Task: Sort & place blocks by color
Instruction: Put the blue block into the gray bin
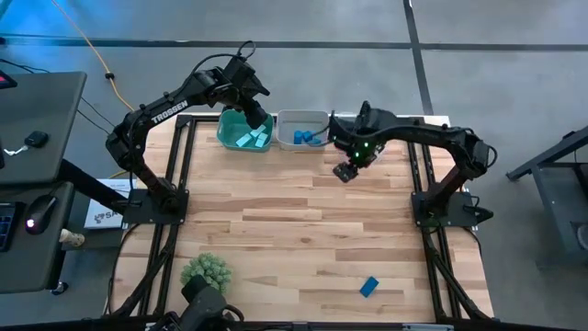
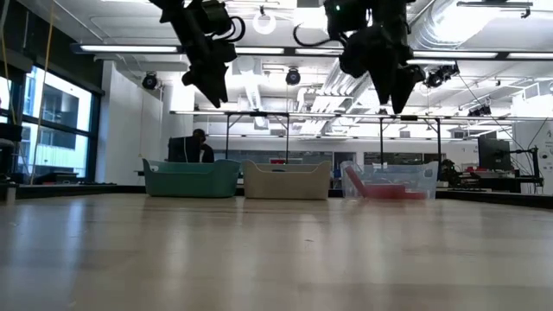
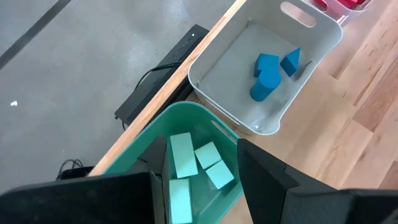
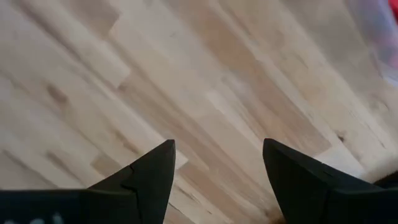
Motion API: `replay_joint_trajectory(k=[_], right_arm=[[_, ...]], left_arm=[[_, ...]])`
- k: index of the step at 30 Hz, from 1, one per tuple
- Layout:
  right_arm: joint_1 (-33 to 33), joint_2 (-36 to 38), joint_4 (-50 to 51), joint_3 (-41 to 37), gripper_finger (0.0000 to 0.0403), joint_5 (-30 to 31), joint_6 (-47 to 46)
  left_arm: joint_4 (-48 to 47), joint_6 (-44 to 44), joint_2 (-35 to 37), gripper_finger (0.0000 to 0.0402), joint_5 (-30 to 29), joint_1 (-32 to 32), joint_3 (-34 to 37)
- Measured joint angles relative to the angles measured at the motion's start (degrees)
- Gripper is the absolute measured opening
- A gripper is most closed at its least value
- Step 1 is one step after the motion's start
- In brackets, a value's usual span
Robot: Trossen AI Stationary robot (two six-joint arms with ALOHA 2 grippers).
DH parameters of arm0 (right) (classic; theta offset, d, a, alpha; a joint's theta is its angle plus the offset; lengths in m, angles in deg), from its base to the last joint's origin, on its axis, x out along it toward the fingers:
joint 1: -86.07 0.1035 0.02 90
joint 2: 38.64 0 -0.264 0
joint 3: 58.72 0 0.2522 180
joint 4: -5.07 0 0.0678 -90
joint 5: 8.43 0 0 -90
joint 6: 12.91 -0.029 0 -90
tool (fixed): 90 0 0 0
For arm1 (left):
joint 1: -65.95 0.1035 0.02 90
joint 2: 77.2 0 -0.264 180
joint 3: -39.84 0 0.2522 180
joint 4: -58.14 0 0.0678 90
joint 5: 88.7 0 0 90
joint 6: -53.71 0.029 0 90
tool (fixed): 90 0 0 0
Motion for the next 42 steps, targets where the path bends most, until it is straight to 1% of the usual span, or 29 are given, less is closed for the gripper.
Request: replay_joint_trajectory(k=[5,9,14,19,23,26,29,33,38,42], right_arm=[[5.94,0.0,-0.08,0.0,0.0231,0.26,5.87],[10.01,-0.02,-0.13,0.0,0.0231,0.16,9.11],[15.26,-0.04,0.28,0.0,0.0231,0.01,14.13],[20.96,-0.05,1.32,0.0,0.0231,-2.35,19.93],[26.06,-0.07,2.54,0.0,0.0231,-2.24,24.07],[30.16,-0.07,2.61,0.0,0.0231,-0.47,26.29],[34.13,-0.07,2.6,0.0,0.0231,1.66,27.97],[39.0,-0.07,1.52,0.0,0.0231,1.8,28.1],[45.41,-0.07,-0.92,-0.02,0.0231,3.4,28.41],[50.11,-0.07,-3.04,-0.02,0.0231,3.78,28.13]], left_arm=[[-1.33,-0.89,0.0,0.0113,0.06,-1.5,0.0],[-3.4,-3.66,0.0,0.0113,0.24,-4.23,0.0],[-5.14,-7.14,0.0,0.0113,0.23,-9.2,0.0],[-5.39,-12.21,0.0,0.0113,0.23,-14.97,0.0],[-5.37,-15.42,0.0,0.0113,0.24,-19.36,0.0],[-5.57,-18.27,0.0,0.0113,0.23,-22.35,0.0],[-5.9,-22.02,0.0,0.0113,0.23,-25.37,0.0],[-6.63,-26.51,0.0,0.0113,0.23,-29.37,0.0],[-6.62,-28.41,0.0,0.0113,0.03,-33.9,0.0],[-6.61,-31.85,0.0,0.0113,0.01,-37.0,0.0]])
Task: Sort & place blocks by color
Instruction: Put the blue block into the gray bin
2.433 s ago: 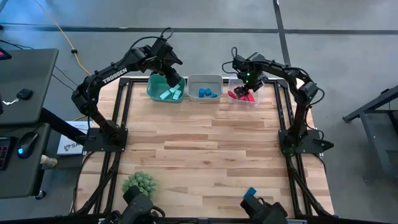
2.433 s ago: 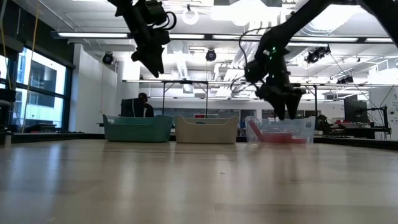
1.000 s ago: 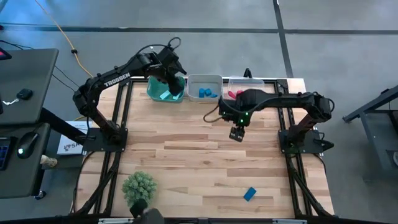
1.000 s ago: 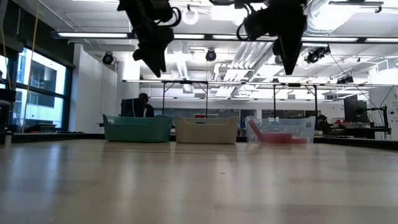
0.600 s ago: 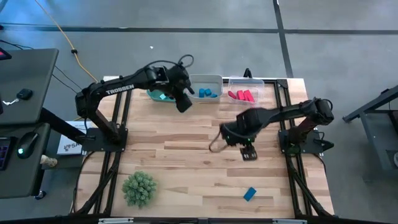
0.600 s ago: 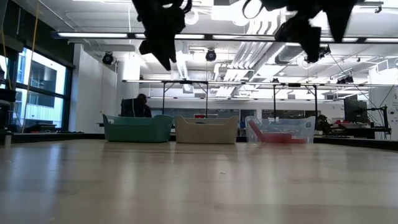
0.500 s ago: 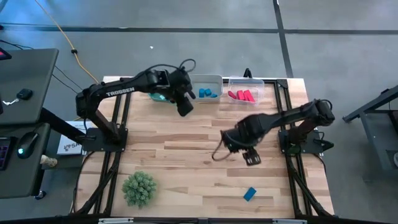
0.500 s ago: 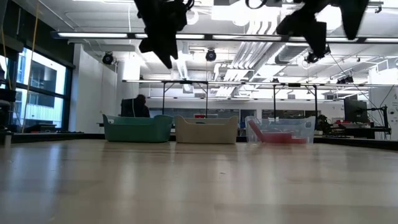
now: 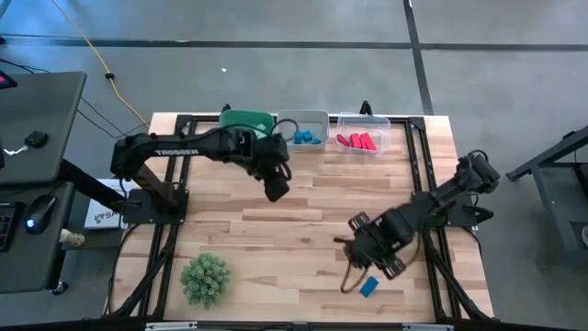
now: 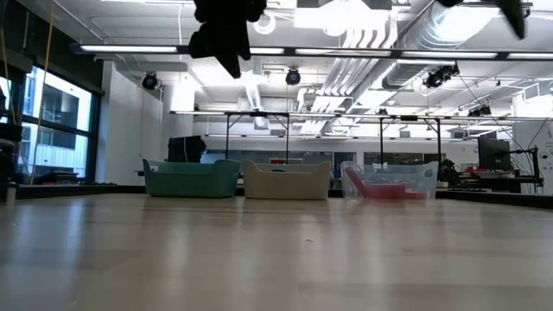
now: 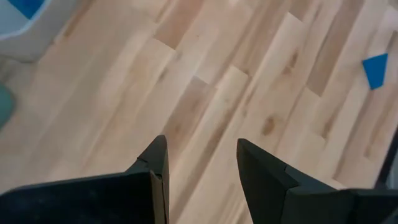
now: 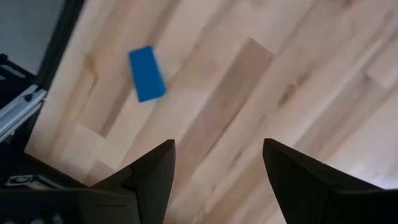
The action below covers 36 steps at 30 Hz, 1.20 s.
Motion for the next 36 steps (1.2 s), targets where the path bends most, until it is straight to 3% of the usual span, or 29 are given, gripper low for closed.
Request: replay_joint_trajectory(k=[14,27,36], right_arm=[[9.37,-4.08,-5.36,-0.03,0.0232,2.33,-6.4],[11.46,-7.91,-5.89,-0.09,0.025,4.22,-7.53],[13.48,-12.87,-6.88,-0.09,0.025,2.21,-8.13]], left_arm=[[0.09,-5.51,0.0,0.0113,-0.61,-6.53,0.0],[0.2,-9.4,0.0,0.0113,-1.12,-7.13,0.0],[0.43,-9.14,0.0,0.0113,-1.45,-7.13,0.0]])
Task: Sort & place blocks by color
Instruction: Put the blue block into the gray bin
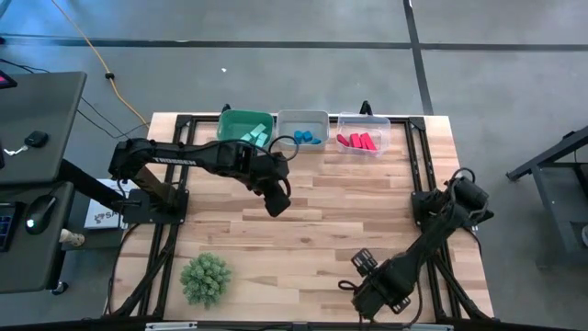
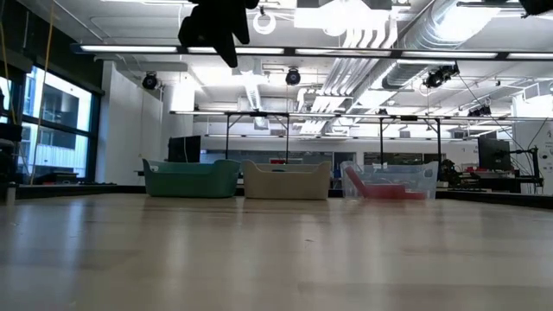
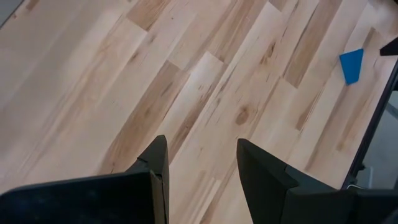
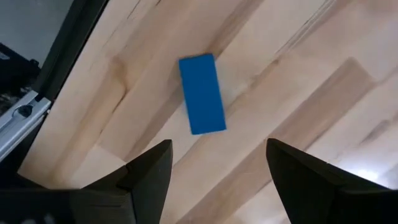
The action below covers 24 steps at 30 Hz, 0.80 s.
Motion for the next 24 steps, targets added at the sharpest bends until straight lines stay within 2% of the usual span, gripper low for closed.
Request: replay_joint_trajectory(k=[8,13,24], right_arm=[[0.54,-5.83,-0.66,0.0,0.025,-0.46,-2.08],[0.52,-8.24,-0.78,0.0,0.025,-2.98,-2.43],[0.63,-12.38,-1.49,0.0,0.0249,-1.91,-5.16]], left_arm=[[-0.03,1.29,0.0,0.0113,0.09,-0.6,0.0],[-0.03,1.31,0.0,0.0113,0.12,-1.22,0.0],[-0.06,1.32,0.0,0.0113,-0.24,-3.22,0.0]])
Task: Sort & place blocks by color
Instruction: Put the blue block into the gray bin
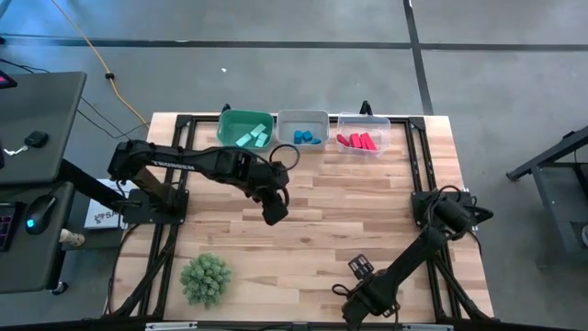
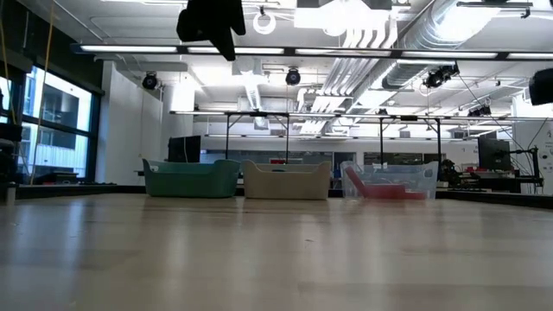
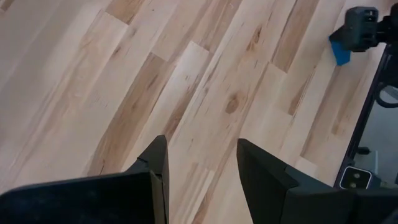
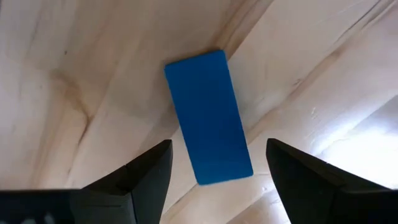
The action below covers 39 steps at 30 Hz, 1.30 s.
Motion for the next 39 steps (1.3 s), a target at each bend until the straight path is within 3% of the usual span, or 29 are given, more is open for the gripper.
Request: replay_joint_trajectory(k=[8,17,32,39], right_arm=[[0.0,-2.05,0.64,0.0,0.0239,-0.99,-0.39],[-0.27,-2.59,1.49,0.15,0.0112,-0.84,-2.34],[-2.5,0.67,5.09,0.07,0.011,-0.64,-3.81],[-5.91,5.33,5.42,0.07,0.011,3.74,-6.24]], left_arm=[[0.0,0.0,0.0,0.0113,-0.03,-0.61,0.0],[-0.02,0.0,0.0,0.0113,-0.06,-0.59,0.0],[-0.04,0.0,0.0,0.0113,-0.05,-0.59,0.0],[-0.15,0.02,0.0,0.0113,-0.06,-0.44,0.0]])
